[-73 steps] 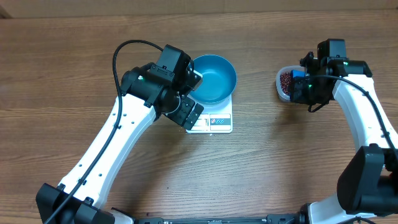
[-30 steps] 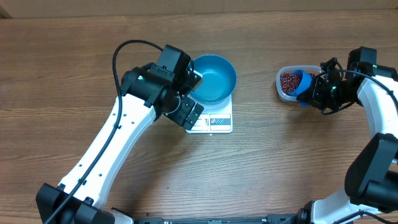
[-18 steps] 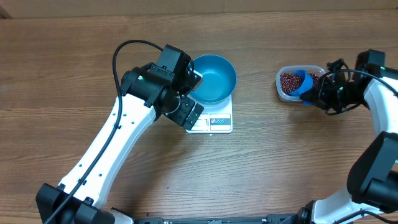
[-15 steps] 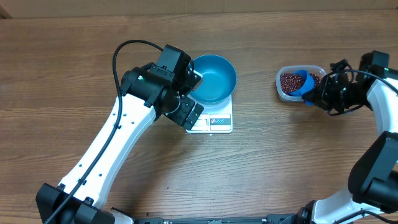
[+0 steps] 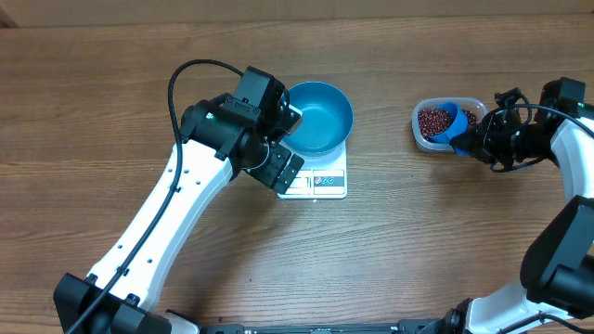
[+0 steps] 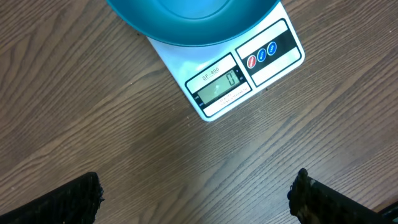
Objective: Scoop item into bowl and weigh 150g on scale
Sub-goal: 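Drag the scoop through the beans and lift it out, right gripper, then carry the filled scoop over the teal bowl and tip it, then tip the blue scoop to pour beans into the teal bowl, right gripper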
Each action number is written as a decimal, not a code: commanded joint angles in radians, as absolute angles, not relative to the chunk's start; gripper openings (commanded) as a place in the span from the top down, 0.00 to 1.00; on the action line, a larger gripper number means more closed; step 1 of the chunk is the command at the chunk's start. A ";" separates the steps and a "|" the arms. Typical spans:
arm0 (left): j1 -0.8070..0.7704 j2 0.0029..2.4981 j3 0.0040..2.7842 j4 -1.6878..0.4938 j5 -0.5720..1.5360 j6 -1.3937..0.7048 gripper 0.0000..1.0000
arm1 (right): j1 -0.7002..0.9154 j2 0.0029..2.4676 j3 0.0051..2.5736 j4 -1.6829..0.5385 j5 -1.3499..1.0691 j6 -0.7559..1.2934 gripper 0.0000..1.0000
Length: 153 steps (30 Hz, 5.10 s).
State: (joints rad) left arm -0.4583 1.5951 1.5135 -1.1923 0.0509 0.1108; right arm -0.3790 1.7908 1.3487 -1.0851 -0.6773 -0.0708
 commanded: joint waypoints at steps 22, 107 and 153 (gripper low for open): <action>-0.465 1.582 1.524 -1.193 0.052 0.104 0.00 | -0.505 1.790 1.345 -1.097 -0.864 -0.140 0.96; -0.465 1.582 1.524 -1.193 0.052 0.104 0.00 | 0.173 1.679 1.365 -0.715 -0.694 -0.022 0.96; -0.463 1.582 1.524 -1.193 0.051 0.104 0.00 | 0.420 1.599 1.440 -0.757 -0.101 -0.053 0.96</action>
State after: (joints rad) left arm -0.4583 1.5951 1.5135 -1.1923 0.0509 0.1108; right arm 0.4187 1.6402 1.3926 -0.7574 -0.1120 -0.0402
